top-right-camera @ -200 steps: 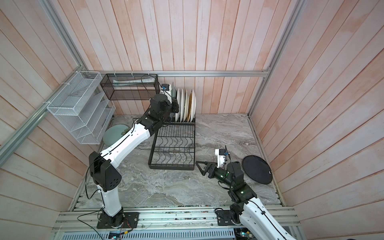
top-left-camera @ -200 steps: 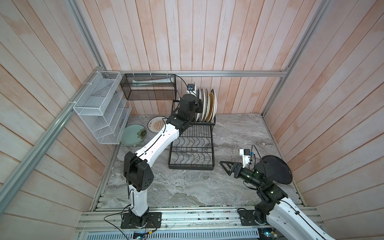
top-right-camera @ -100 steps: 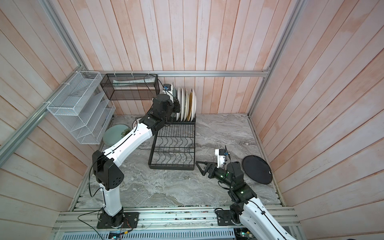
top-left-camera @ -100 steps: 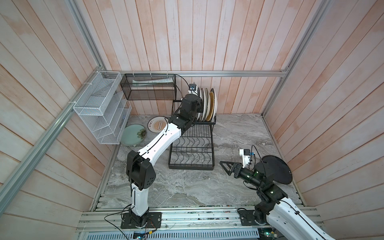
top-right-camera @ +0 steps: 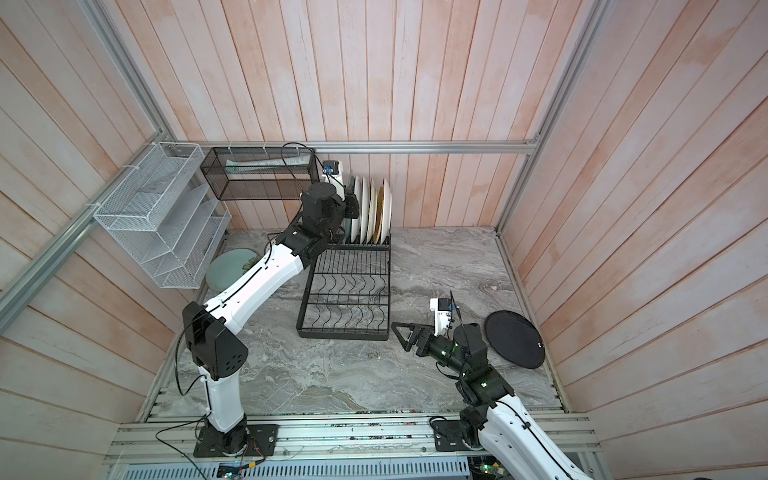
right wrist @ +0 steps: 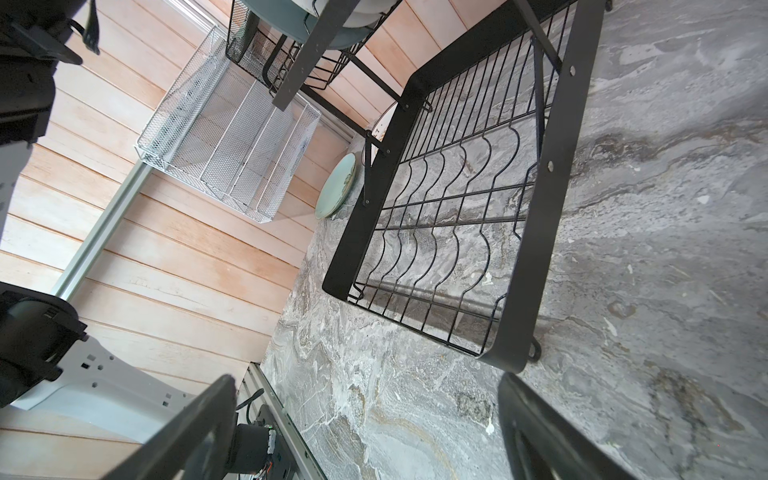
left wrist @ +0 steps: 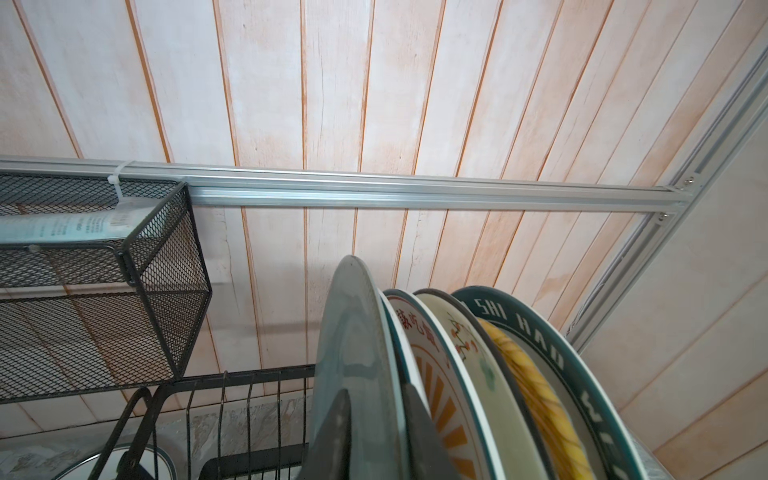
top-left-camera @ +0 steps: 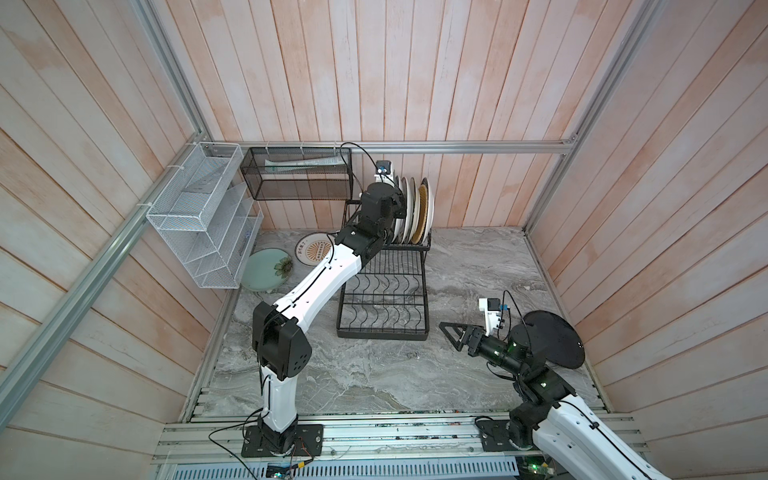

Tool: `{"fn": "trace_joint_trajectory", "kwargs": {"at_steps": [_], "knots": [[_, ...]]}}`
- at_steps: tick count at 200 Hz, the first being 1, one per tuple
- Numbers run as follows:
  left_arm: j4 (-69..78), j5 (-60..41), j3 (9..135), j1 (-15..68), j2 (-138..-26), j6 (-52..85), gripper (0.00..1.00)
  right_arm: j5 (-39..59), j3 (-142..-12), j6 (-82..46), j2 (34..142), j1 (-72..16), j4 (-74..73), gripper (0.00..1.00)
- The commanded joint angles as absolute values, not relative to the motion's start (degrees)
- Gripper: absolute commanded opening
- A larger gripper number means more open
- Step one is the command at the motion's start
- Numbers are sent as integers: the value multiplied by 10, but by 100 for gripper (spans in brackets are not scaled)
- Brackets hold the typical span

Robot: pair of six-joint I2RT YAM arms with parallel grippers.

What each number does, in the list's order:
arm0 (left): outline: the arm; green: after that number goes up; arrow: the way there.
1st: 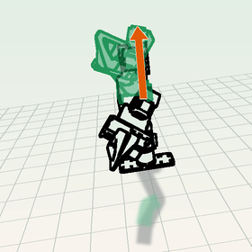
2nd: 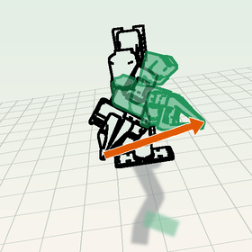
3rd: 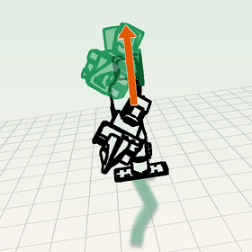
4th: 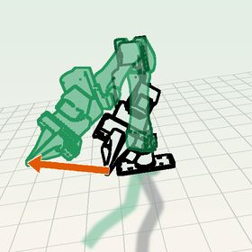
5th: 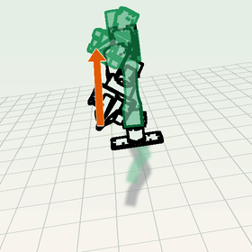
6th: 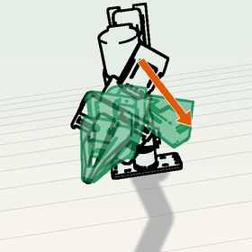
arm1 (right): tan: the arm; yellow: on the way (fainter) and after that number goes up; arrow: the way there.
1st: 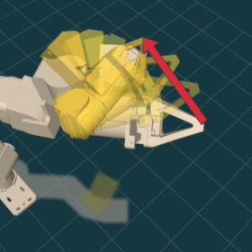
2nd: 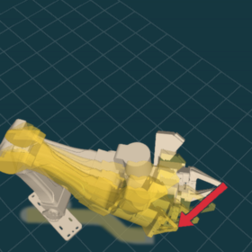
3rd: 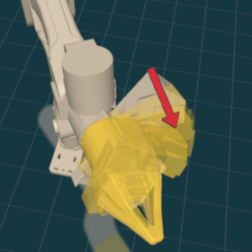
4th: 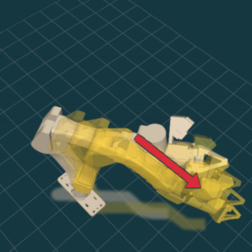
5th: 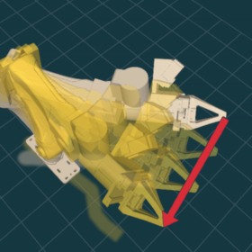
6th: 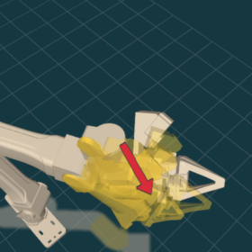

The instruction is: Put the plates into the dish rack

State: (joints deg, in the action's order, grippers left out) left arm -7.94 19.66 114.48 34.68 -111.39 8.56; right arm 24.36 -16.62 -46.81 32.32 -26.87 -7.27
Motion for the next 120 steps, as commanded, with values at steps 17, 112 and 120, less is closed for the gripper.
{"fn": "trace_joint_trajectory", "kwargs": {"at_steps": [17, 112, 120], "knots": [[-90, 203, 1175, 347, -1091, 86, 25, 242, -178, -454, 309, -272, -62, 98], [-147, 164, 1200, 319, -1024, 129, 28, 218, -210, -432, 283, -272, -6, 98], [-154, 151, 1197, 316, -1012, 140, 29, 213, -216, -427, 283, -272, 1, 98]]}}
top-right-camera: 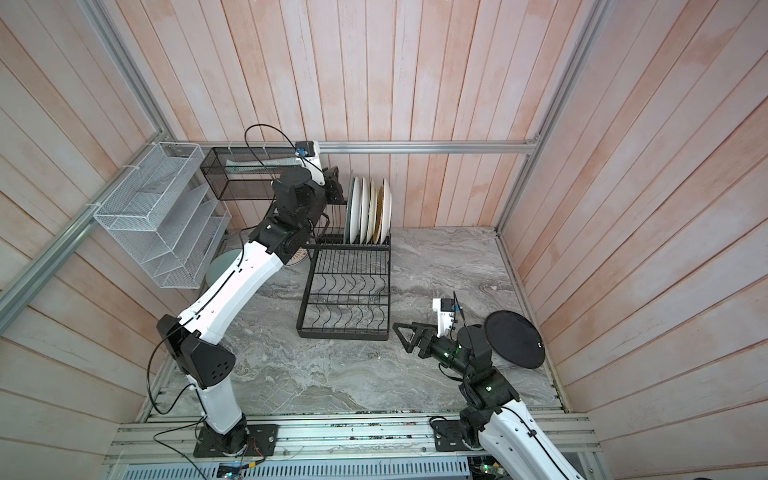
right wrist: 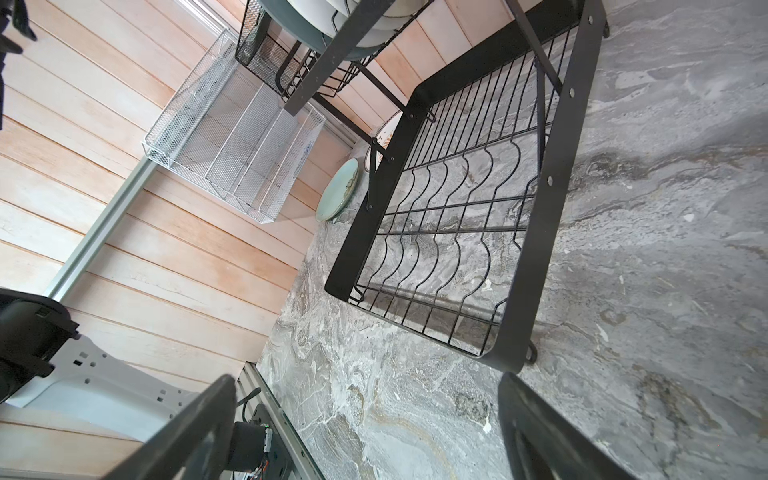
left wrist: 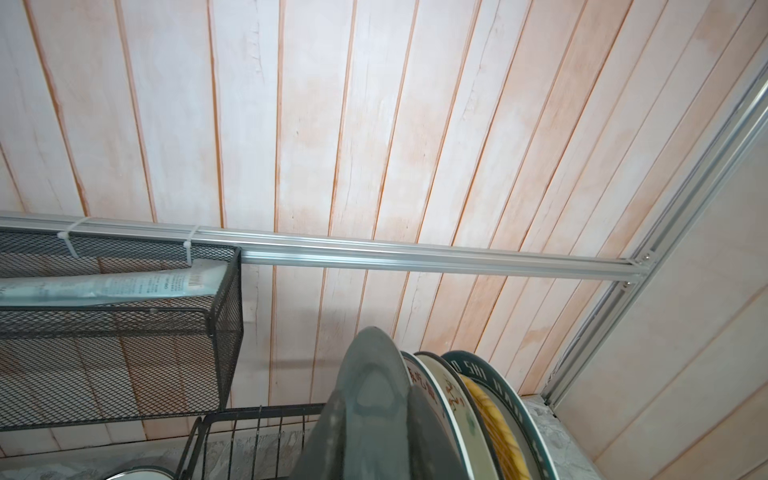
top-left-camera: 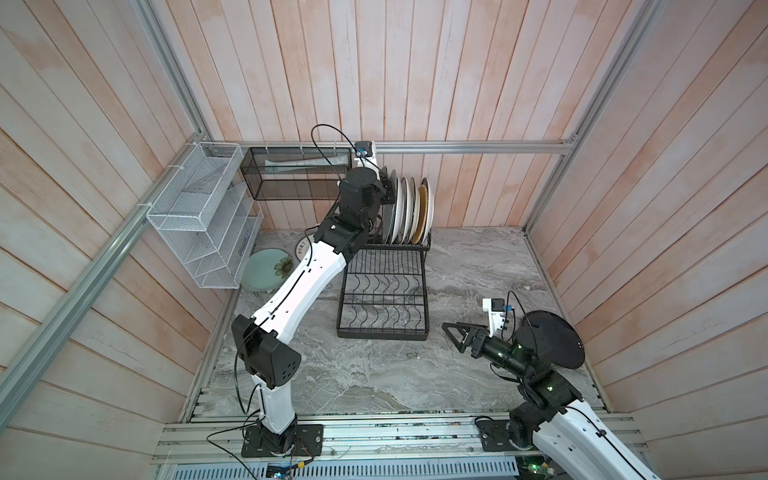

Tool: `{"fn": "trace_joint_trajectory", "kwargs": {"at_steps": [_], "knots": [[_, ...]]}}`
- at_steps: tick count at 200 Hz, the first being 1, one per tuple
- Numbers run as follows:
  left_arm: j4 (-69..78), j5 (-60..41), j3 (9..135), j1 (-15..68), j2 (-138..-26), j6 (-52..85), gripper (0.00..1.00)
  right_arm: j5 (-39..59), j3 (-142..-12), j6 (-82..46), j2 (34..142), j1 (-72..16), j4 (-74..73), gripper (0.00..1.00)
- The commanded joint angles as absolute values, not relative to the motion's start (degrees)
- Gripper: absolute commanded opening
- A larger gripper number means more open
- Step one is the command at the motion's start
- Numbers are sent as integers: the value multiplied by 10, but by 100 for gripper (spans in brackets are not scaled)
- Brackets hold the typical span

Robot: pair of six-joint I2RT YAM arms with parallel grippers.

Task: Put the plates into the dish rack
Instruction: 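Open and withdraw the left gripper while the right gripper nears the dark plate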

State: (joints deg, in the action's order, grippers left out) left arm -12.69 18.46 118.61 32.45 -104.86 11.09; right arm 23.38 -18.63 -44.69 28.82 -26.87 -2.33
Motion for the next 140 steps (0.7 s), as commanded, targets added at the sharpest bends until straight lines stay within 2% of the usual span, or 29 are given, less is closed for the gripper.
{"fn": "trace_joint_trajectory", "kwargs": {"at_steps": [1, 8, 26, 36, 40, 43, 45, 62, 87, 140], "knots": [[-155, 149, 1196, 316, -1011, 141, 30, 212, -216, -426, 282, -272, 2, 98], [-159, 130, 1190, 314, -998, 148, 33, 207, -223, -420, 283, -272, 9, 98], [-149, 60, 1131, 309, -939, 174, 54, 179, -246, -403, 286, -272, 33, 98], [-113, 19, 1064, 308, -892, 187, 74, 160, -259, -394, 290, -272, 47, 98], [-99, 2, 1035, 307, -874, 192, 85, 152, -264, -389, 292, -272, 52, 98], [-87, -11, 1017, 306, -857, 196, 97, 148, -267, -387, 294, -271, 54, 98], [-80, -19, 1003, 306, -846, 197, 99, 145, -270, -384, 295, -271, 56, 98], [-59, -75, 908, 300, -769, 228, 100, 117, -286, -369, 305, -271, 71, 98], [-115, -127, 805, 296, -662, 258, 100, 74, -305, -355, 321, -270, 87, 98], [-131, -277, 524, 296, -426, 241, 100, -16, -319, -324, 341, -267, 103, 98]]}}
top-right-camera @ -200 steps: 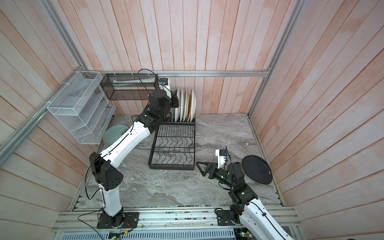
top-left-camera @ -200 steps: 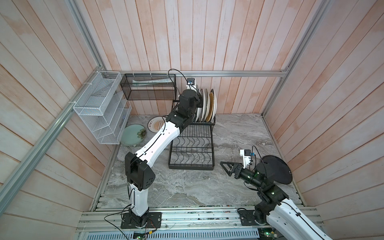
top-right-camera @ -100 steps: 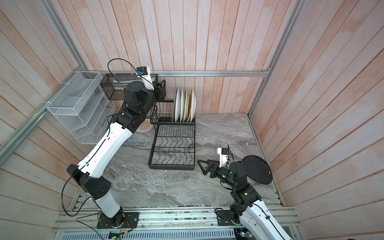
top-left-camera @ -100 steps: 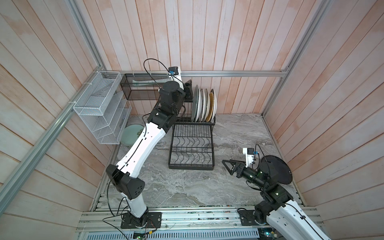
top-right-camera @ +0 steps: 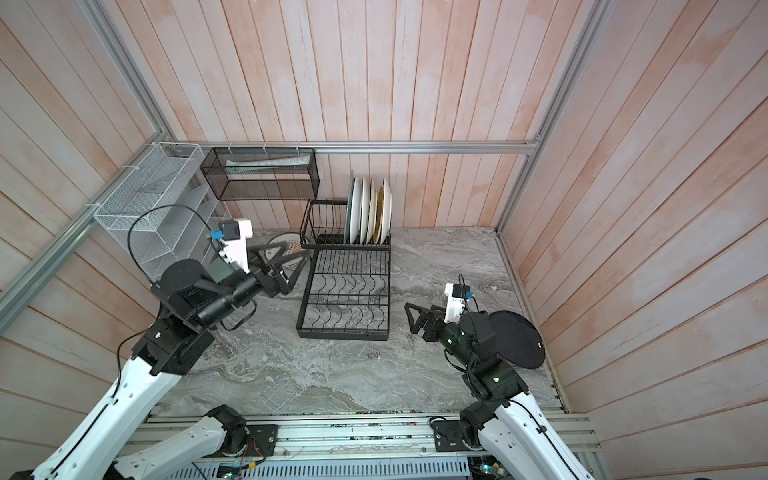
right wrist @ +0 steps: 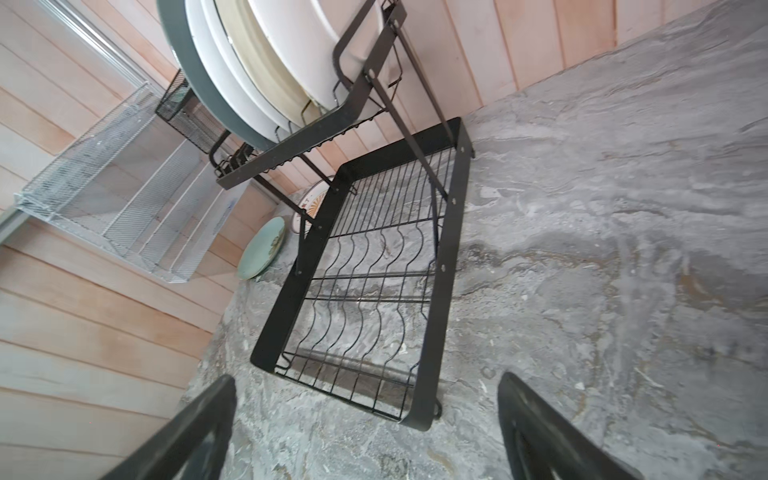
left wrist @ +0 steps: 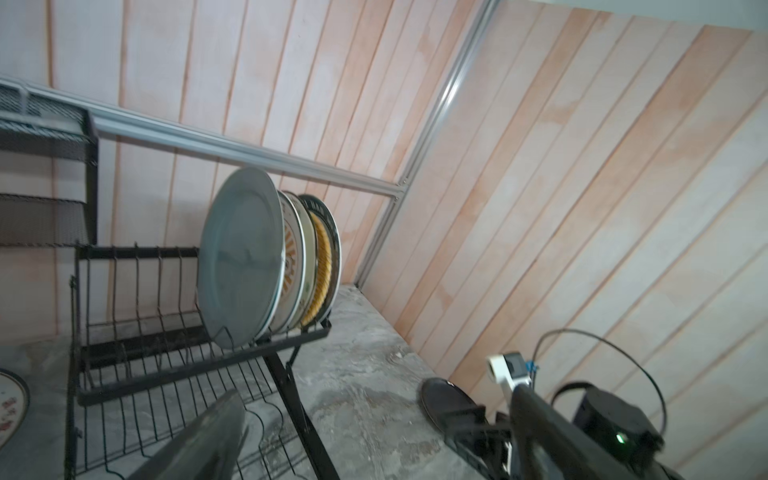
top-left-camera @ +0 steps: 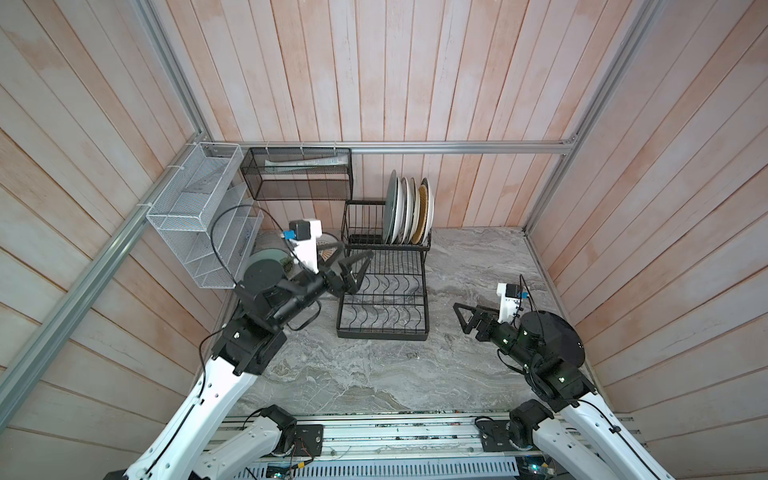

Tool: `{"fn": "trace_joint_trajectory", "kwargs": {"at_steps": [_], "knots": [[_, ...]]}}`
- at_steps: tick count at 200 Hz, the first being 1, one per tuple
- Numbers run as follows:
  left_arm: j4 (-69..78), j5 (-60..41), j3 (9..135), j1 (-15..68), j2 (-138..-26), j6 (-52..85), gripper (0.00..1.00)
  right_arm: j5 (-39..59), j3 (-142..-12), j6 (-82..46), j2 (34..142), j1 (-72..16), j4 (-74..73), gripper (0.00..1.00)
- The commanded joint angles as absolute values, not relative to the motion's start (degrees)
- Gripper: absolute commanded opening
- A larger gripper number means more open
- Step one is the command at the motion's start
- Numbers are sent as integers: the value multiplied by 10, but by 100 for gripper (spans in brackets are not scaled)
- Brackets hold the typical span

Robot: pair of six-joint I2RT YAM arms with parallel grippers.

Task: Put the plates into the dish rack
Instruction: 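Open and withdraw the left gripper while the right gripper nears the dark plate, then push the dark navy plate across the table toward the rack with the right gripper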

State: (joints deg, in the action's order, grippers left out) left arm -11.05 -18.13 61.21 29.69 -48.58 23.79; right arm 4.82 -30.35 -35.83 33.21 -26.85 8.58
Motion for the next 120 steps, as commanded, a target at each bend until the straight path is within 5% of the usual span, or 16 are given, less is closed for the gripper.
{"fn": "trace_joint_trajectory", "kwargs": {"at_steps": [1, 53, 91, 120], "knots": [[-131, -279, 519, 296, -422, 240, 100, -18, -319, -323, 342, -267, 102, 98], [-237, -255, 394, 296, -315, 220, 100, -137, -330, -326, 426, -167, 126, 98], [-238, -212, 346, 296, -259, 219, 100, -30, -313, -385, 503, 63, 108, 98], [-221, -207, 335, 295, -252, 221, 100, -47, -290, -388, 544, 140, 74, 98]]}}
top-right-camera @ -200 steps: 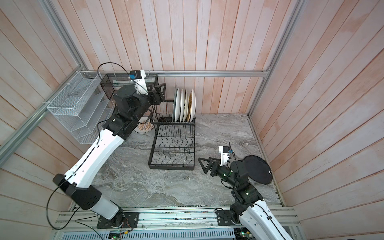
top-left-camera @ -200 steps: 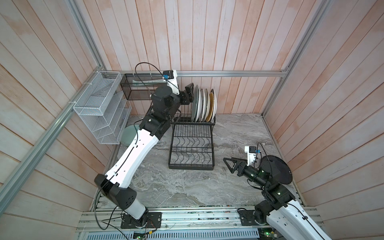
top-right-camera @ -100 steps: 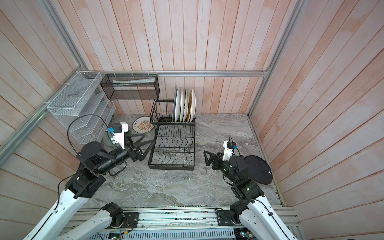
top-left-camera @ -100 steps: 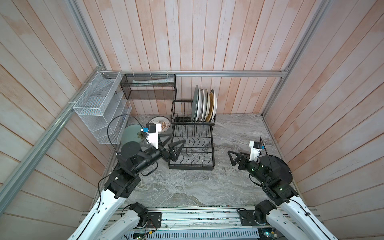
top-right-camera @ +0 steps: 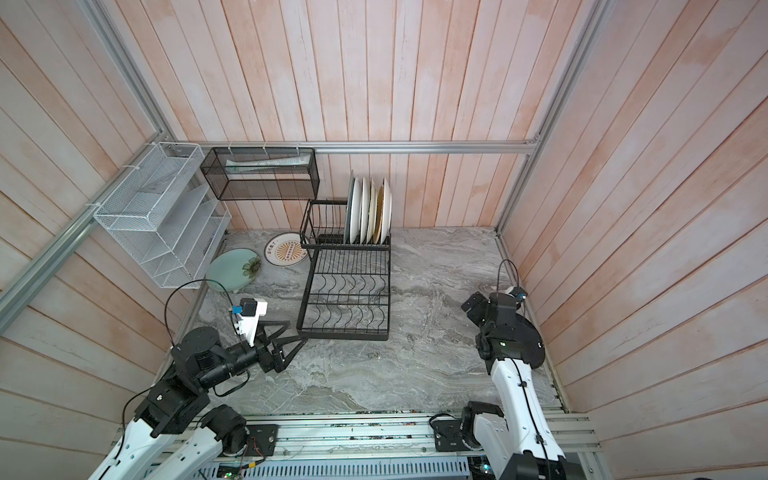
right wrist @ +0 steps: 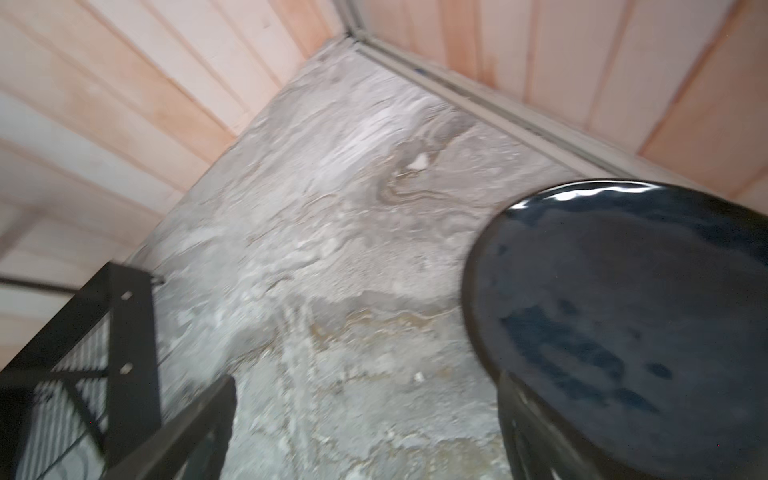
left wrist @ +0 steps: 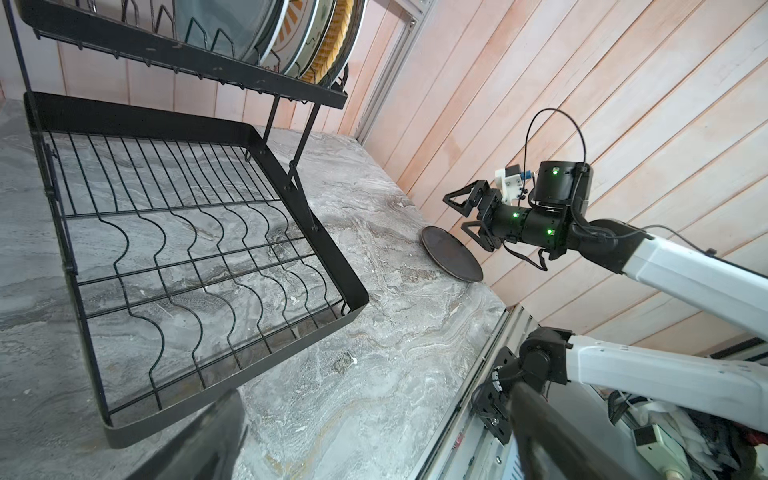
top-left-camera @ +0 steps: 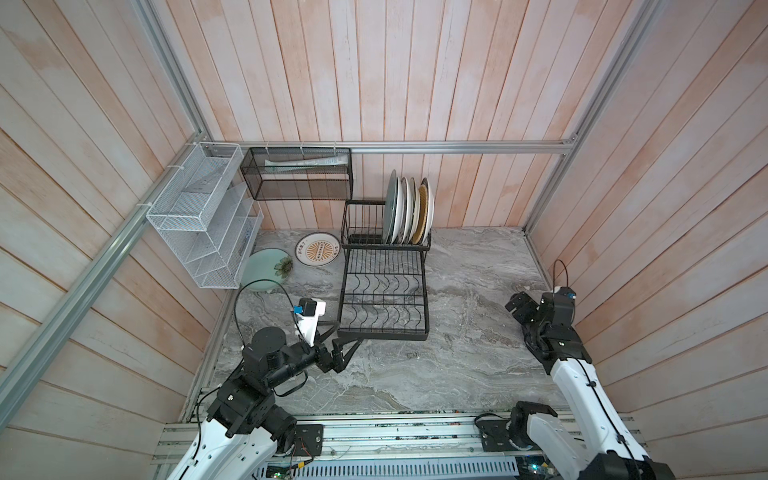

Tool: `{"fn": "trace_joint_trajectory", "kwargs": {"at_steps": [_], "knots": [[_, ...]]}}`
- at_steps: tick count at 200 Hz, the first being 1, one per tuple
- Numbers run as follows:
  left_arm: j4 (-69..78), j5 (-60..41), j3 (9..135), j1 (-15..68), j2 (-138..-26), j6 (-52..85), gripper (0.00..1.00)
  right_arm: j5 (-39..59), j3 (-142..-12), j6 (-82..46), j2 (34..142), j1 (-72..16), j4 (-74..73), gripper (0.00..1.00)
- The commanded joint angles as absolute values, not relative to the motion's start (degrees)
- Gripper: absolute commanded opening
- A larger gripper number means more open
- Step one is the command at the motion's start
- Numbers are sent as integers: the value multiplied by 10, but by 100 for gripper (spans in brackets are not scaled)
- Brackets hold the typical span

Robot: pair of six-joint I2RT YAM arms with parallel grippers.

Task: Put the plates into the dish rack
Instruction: 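Push the dark navy plate across the table toward the rack with the right gripper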

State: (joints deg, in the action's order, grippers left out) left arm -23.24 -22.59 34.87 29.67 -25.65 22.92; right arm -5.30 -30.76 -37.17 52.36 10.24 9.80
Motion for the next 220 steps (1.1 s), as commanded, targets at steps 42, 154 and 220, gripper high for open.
{"fn": "trace_joint_trajectory", "kwargs": {"at_steps": [42, 154, 220], "knots": [[-222, -217, 336, 295, -272, 221, 100, 5, -247, -414, 596, 218, 14, 98], [-222, -218, 334, 296, -276, 224, 100, 110, -252, -440, 768, 227, -70, 97], [-222, -217, 334, 296, -280, 223, 100, 183, -220, -474, 776, 211, -102, 97]]}}
